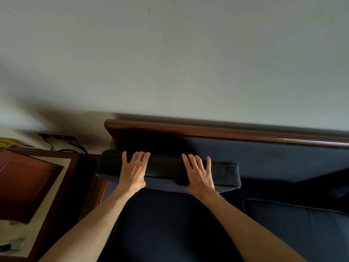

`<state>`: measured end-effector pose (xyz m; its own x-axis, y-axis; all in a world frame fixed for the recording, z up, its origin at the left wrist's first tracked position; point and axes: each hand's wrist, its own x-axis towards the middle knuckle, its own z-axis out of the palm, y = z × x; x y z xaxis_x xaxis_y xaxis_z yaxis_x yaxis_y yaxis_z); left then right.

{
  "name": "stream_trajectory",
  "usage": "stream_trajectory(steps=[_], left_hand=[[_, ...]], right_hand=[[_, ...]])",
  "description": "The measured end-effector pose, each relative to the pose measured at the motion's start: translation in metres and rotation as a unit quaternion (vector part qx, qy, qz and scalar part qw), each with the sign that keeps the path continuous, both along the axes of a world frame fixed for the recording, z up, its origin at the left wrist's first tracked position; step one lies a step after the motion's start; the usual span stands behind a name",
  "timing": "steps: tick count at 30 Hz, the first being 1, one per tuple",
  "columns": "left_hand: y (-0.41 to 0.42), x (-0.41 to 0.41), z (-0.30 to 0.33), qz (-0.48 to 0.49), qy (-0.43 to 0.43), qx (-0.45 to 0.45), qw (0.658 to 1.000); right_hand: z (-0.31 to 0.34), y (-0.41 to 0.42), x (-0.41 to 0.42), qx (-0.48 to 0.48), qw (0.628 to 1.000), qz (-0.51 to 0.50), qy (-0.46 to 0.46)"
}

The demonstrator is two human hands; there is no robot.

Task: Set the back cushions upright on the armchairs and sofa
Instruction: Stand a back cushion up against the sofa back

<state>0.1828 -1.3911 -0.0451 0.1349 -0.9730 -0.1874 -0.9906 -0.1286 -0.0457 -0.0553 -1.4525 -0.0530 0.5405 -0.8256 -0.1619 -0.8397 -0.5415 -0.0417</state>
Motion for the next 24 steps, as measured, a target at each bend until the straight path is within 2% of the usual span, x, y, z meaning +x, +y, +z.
stream_trajectory(steps=[8, 12, 20, 24], left_hand=[[-0.046, 0.001, 0.006, 0.037, 0.026, 0.043, 0.998], [-0.062, -0.001, 0.005, 0.066, 0.049, 0.052, 0.995], [-0.069, 0.0, -0.004, 0.062, 0.032, 0.04, 0.997], [-0.066, -0.047, -0.008, -0.042, 0.088, -0.008, 0.995]], right_hand=[[-0.008, -0.03, -0.01, -0.023, 0.998, -0.061, -0.008], [-0.009, -0.05, -0.006, 0.003, 0.999, -0.042, -0.003], [-0.014, -0.069, -0.004, 0.025, 0.999, -0.031, -0.018], [-0.017, -0.07, 0.002, 0.019, 0.999, -0.039, -0.009]])
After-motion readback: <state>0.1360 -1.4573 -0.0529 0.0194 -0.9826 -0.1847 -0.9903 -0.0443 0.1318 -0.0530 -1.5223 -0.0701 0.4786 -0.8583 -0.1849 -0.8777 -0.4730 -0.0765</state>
